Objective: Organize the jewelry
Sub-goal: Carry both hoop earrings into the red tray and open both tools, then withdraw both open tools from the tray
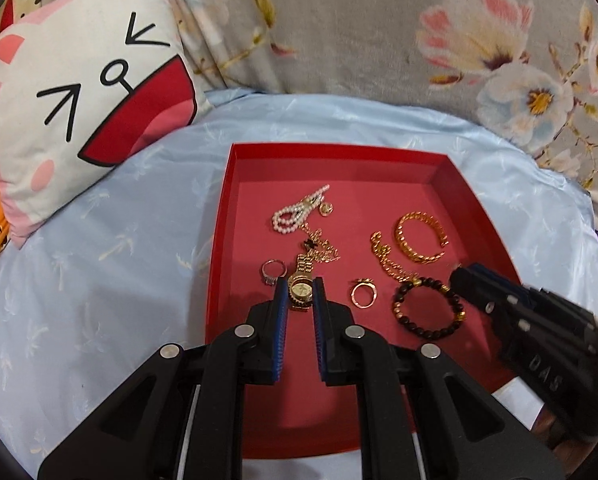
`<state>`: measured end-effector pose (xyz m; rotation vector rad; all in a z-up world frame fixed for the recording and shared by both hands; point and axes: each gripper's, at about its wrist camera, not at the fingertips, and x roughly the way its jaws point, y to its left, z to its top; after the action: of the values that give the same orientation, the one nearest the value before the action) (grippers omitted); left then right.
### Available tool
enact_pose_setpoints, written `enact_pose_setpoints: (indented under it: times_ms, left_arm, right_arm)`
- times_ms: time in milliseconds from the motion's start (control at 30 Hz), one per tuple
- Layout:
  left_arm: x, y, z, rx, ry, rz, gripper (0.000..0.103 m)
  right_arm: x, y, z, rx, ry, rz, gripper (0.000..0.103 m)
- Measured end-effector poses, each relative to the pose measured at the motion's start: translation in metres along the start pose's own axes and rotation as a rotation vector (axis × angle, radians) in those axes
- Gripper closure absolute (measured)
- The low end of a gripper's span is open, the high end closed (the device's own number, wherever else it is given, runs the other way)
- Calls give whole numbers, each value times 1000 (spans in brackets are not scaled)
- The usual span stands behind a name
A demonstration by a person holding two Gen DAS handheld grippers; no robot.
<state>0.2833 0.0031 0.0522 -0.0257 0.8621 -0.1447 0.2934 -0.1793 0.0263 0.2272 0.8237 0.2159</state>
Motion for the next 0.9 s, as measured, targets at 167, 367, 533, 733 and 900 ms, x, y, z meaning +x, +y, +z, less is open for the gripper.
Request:
enact_pose_setpoints:
  times_ms: [167, 367, 533, 733, 900]
  left_arm:
    - [13, 0, -5, 5, 14, -7, 91]
    - [26, -2, -5, -4, 29, -11, 88]
    - [13, 8, 1, -36, -13, -2, 69]
    - [-31, 31, 10, -95, -98, 30, 65]
    - [-60, 36, -1, -104, -114, 54, 64]
  right_arm:
    - [15, -7, 2, 10, 19, -6, 87]
    - [21, -3, 4, -4, 12, -25, 86]
    - [-6, -8, 9, 12, -54, -24, 77]
    - [-50, -8, 0, 7, -107, -39, 59]
    - [-79, -5, -21, 16, -102, -43, 54]
